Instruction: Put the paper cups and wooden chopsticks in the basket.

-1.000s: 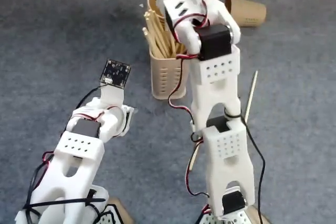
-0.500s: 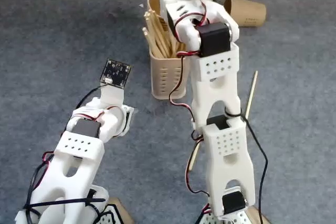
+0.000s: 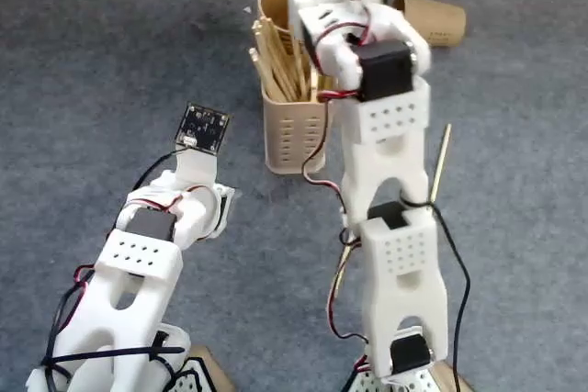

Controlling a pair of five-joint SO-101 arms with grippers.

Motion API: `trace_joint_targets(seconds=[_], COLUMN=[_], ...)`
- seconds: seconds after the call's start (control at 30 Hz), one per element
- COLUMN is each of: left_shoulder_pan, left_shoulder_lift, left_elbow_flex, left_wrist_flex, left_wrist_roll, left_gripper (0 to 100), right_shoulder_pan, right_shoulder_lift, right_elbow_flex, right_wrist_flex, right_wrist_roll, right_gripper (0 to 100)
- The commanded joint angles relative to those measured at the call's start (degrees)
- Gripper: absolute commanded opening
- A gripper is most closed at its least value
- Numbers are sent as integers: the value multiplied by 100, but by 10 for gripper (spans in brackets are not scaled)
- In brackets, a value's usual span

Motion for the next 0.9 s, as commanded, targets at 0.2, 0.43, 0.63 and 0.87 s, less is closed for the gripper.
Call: trace_joint_targets(seconds=[0.2,0.43,0.63,0.87], left_shoulder_pan=[-365,-980,-1253,-1182], left_shoulder_lift=[-136,-154,-145,-127], left_elbow_flex=[-242,-1024,-2554,-4629], left_wrist_flex=[-132,0,985,2549], left_wrist_roll=[-44,-9,-35,-26], left_gripper=[204,204,204,204], right_shoulder_pan=[2554,2633,2686,2686], right_shoulder_lift=[-2993,-5147,-7257,-10158], right_elbow_flex=[303,5859,10563,16497], right_wrist_flex=[1807,1771,365,-3380], right_wrist_roll=[290,1152,1486,1521], right_gripper=[279,34,36,35])
